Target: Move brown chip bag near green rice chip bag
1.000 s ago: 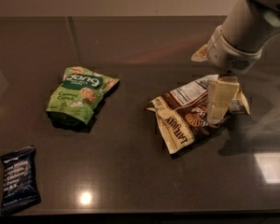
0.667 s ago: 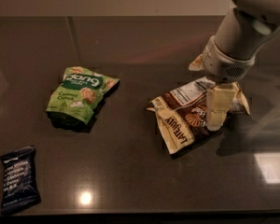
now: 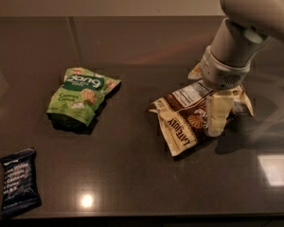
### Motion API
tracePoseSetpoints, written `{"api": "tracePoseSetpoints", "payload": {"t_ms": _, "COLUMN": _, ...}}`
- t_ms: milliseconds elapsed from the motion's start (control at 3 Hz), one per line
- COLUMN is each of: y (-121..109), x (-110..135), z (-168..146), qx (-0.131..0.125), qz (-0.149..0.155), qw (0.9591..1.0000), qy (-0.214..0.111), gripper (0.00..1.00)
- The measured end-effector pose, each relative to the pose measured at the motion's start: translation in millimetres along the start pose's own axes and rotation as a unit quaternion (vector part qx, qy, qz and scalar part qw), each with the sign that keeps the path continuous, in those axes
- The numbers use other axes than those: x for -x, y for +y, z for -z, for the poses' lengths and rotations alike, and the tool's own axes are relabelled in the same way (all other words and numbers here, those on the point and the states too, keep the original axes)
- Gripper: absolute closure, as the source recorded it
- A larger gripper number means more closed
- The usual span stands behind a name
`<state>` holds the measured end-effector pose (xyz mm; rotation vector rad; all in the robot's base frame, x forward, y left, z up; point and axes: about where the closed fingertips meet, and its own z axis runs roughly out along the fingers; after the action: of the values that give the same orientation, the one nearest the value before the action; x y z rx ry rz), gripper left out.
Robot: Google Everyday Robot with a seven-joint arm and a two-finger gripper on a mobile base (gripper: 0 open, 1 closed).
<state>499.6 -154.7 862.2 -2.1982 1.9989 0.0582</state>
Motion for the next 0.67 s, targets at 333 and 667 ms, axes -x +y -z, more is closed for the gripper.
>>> {"api": "tracePoseSetpoints", "payload": {"t_ms": 333, "y": -6.9, "x": -1.7, "z": -9.6, "qx": 0.001, "qz": 0.009, "qw": 1.0000, "qy": 0.003, "gripper": 0.00}}
{"api": "tracePoseSetpoints", "payload": {"t_ms": 667, "y": -12.2, "x": -6.8, "z": -16.6, "qx": 0.004, "qz": 0.012, "qw": 0.9999, "qy": 0.008, "gripper": 0.18}}
